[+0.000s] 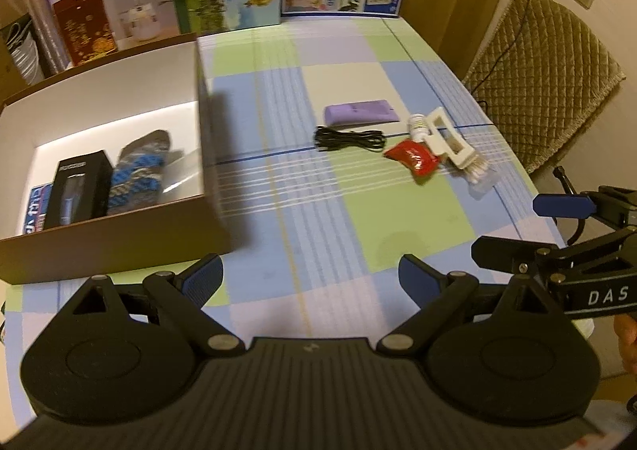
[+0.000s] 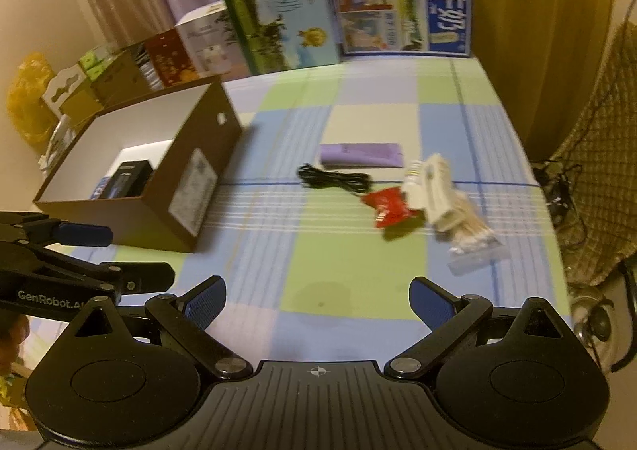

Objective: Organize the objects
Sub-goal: 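Withdraw both tools from the box toward the remaining small items, then grasp the white plastic clip with right gripper while left gripper grasps the red packet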

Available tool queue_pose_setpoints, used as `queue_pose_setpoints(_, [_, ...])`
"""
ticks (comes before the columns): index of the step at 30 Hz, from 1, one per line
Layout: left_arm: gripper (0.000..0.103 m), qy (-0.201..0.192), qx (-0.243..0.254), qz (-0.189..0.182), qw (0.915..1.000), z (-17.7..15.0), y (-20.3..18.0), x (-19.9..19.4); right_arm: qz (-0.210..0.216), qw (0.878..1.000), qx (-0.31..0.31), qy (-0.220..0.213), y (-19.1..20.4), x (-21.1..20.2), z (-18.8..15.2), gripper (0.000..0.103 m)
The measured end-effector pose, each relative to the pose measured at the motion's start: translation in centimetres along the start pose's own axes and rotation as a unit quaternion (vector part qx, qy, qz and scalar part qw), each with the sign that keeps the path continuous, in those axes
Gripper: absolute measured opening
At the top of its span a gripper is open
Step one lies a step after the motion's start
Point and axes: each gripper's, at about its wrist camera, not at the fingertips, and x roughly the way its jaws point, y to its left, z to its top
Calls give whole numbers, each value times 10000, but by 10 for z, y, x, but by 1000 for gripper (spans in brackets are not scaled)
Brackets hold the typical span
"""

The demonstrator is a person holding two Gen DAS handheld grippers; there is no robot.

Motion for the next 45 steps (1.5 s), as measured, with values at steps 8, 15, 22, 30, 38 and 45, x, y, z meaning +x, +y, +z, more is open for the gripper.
queue_pose_setpoints(8, [93,79,59,-37,9999,14,-34,24,-291,9995,123,7,-44,1,-1,96])
queue_pose_setpoints(15, [93,191,35,-38,9998,27,-59,54,-389,9990,201,-25,-78,8,7,96])
queue_pose_setpoints(22, [93,133,-88,9,9999,45,-75,81,-462,9986,223,-87,-105,26,23,95])
queue_pose_setpoints(30, [90,120,-207,85,9997,68,-88,120,-308,9991,269,-128,-122,58,43,60])
queue_pose_setpoints(38, [87,212,-317,138,9992,85,-89,157,-175,9989,442,3,-136,86,59,49])
queue_pose_setpoints(45, [81,266,-421,88,9987,97,-87,180,-57,9984,555,63,-146,105,69,47])
